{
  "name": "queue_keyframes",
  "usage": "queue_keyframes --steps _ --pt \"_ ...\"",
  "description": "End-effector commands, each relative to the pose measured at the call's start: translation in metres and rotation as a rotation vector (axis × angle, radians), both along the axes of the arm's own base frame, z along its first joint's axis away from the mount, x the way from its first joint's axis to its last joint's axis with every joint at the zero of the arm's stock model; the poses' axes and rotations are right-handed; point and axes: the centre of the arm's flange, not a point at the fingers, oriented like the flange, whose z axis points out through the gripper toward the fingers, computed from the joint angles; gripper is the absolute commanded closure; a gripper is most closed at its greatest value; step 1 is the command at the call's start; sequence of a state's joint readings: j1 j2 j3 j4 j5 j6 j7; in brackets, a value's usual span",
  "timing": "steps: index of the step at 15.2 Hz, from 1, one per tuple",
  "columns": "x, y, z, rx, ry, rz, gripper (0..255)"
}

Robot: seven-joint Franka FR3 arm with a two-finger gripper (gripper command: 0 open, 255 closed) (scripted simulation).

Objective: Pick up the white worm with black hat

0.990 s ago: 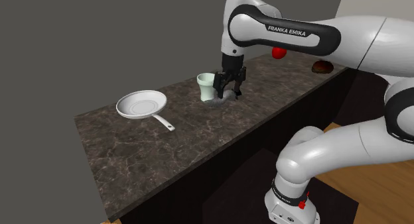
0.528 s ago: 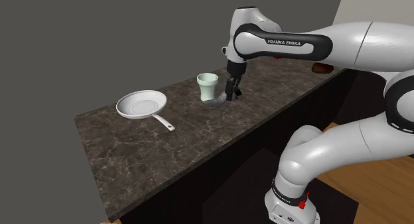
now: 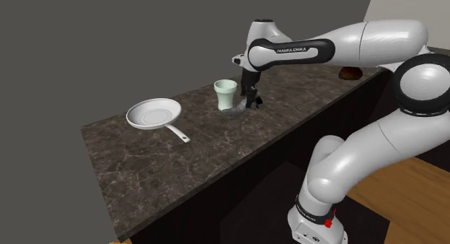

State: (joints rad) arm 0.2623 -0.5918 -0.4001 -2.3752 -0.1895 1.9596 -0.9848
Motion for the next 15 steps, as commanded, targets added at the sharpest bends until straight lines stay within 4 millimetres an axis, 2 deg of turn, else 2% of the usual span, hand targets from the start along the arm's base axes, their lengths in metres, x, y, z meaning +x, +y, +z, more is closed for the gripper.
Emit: queue_keyframes --steps 1,2,9,12,13,15 --pt "0.022 -0.009 -0.009 -0.019 -0.027 0.157 0" --pt "0.032 -0.012 -0.013 -0.025 -0.037 0.222 0" --pt "0.032 -0.012 -0.050 -0.025 -0.037 0.222 0" --pt "0.032 -0.012 -0.053 -0.025 -0.037 0.222 0" --pt "0.032 -0.012 -0.053 -0.025 -0.037 0.222 255" --pt "0.032 -0.012 -0.053 -0.025 -0.037 0.222 255"
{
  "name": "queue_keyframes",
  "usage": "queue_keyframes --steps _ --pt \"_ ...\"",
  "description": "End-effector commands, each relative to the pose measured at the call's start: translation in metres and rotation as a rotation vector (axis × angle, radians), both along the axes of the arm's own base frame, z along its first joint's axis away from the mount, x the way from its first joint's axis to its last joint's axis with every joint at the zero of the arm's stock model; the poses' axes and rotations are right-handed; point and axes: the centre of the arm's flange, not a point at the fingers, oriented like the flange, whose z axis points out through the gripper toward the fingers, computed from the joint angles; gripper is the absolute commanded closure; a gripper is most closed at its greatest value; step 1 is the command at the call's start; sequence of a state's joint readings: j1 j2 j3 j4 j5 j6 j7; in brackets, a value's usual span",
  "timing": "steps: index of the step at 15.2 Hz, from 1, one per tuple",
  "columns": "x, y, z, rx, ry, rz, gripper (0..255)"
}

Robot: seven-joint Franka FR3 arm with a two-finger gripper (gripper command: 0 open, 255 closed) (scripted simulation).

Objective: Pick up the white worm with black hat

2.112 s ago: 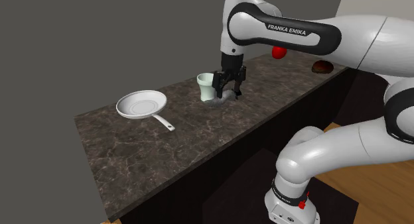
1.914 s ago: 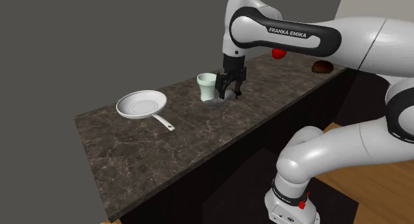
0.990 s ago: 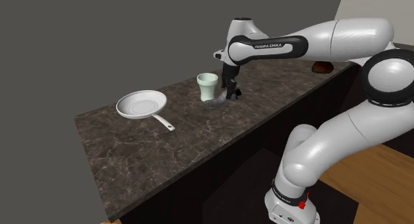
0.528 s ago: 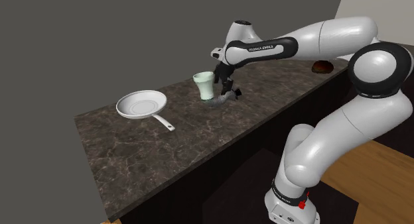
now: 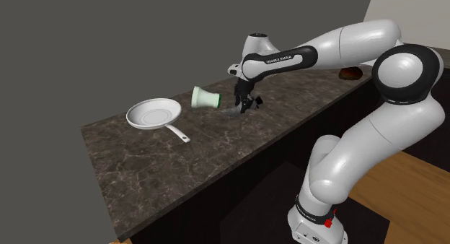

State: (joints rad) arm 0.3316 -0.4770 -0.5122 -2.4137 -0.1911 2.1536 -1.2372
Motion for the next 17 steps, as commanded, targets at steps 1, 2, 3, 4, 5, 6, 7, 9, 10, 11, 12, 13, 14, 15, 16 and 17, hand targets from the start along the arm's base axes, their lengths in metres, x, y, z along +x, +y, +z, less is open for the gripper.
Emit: queue_keyframes --steps 1,2,3,4,5,6,7,9,10,11,12,13,14,15,16,17 --pt "0.000 0.000 -0.001 0.000 0.001 0.000 255" --pt "0.000 0.000 -0.001 0.000 0.001 0.000 255" --pt "0.000 0.000 -0.001 0.000 0.001 0.000 255" --pt "0.000 0.000 -0.001 0.000 0.001 0.000 255" --pt "0.000 0.000 -0.001 0.000 0.001 0.000 255" --pt "0.000 0.000 -0.001 0.000 0.001 0.000 255" --pt "0.000 0.000 -0.001 0.000 0.001 0.000 255" --pt "0.000 0.000 0.010 0.000 0.001 0.000 255" --pt "0.000 0.000 0.015 0.000 0.001 0.000 255" --pt "0.000 0.000 0.020 0.000 0.001 0.000 255" --pt "0.000 0.000 0.025 0.000 0.001 0.000 255" --pt "0.000 0.000 0.031 0.000 0.001 0.000 255" --pt "0.000 0.000 0.036 0.000 0.001 0.000 255" --pt "0.000 0.000 0.041 0.000 0.001 0.000 255" --pt "0.000 0.000 0.047 0.000 0.001 0.000 255" --pt "0.000 0.000 0.052 0.000 0.001 0.000 255"
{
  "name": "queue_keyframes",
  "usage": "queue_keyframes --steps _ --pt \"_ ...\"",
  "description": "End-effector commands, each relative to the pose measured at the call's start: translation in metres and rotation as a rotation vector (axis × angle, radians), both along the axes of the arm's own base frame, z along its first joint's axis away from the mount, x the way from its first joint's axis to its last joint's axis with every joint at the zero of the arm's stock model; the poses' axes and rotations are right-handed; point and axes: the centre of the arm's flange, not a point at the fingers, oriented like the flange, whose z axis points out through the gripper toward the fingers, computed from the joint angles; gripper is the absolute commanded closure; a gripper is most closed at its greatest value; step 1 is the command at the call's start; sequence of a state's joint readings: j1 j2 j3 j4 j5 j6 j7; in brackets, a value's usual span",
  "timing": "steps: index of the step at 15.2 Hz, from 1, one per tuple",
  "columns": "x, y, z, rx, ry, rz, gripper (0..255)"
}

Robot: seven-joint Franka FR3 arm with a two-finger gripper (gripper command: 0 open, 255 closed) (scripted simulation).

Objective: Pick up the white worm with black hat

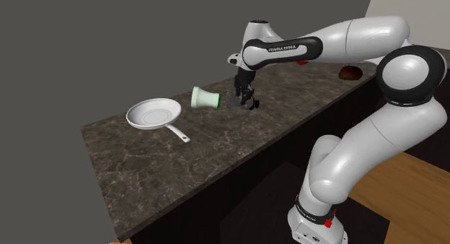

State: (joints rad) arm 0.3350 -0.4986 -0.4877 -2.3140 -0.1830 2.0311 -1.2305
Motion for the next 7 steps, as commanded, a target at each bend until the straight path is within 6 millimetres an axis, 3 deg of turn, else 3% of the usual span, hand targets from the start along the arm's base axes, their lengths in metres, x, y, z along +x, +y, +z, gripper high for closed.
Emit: queue_keyframes --steps 1,5,7 --pt "0.000 0.000 0.011 0.000 0.000 0.000 255" --pt "0.000 0.000 0.033 0.000 0.000 0.000 255" --pt "0.000 0.000 0.033 0.000 0.000 0.000 255"
